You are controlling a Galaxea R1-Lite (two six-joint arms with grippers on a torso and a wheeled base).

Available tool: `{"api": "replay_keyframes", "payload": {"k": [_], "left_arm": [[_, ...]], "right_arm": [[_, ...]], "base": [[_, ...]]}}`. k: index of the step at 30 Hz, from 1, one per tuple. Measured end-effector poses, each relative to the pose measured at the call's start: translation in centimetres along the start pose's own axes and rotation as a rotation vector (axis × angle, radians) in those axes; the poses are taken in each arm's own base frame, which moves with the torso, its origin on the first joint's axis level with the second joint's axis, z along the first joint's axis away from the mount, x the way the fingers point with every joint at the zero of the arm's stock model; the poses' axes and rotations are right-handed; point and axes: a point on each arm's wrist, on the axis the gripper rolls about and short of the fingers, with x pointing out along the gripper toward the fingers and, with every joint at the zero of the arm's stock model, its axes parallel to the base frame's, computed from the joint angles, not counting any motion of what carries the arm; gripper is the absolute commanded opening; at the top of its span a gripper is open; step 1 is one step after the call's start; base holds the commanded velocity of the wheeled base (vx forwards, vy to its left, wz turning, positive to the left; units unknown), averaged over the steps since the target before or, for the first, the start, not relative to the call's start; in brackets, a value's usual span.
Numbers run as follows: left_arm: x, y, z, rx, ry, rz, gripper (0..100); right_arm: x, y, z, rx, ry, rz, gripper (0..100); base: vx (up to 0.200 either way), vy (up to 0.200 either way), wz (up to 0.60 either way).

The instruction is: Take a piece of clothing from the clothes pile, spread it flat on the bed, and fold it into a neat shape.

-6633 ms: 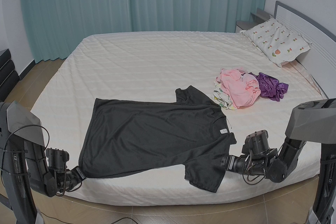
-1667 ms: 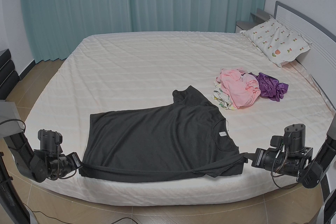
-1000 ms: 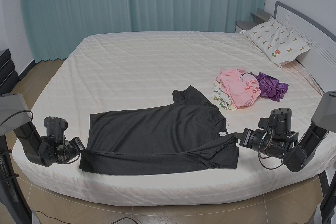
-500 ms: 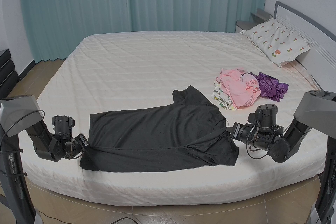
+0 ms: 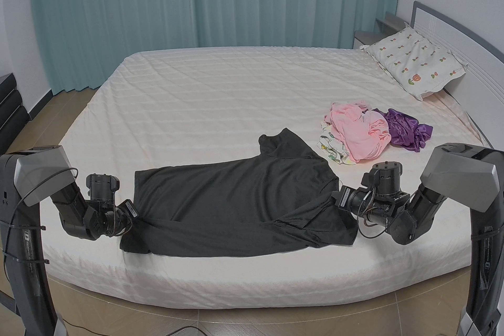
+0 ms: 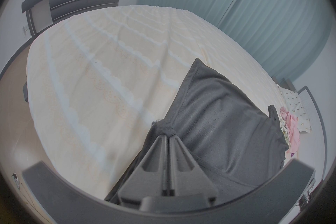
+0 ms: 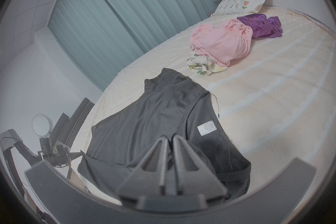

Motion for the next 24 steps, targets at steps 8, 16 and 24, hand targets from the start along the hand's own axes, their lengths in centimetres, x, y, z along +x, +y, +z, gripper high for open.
{"api": "replay_keyframes", "payload": {"k": [8, 16, 24], "left_arm": [[0.3, 0.1, 0.0, -0.028, 0.001, 0.002, 100], [-1.9, 0.9, 0.3, -0.073, 0.038, -0.029, 100], [-5.0, 2.1, -0.2, -0.181, 0.110, -0.064, 100]], "right_arm": [[0.5, -0.6, -0.1, 0.037, -0.009, -0.009, 100], [-2.0, -1.1, 1.4, 0.119, -0.053, -0.043, 100], [-6.7, -1.6, 0.8, 0.189, -0.037, -0.127, 100]], "base": [[0.000, 0.000, 0.00], [0.000, 0.000, 0.00], [0.175, 0.000, 0.00]]}}
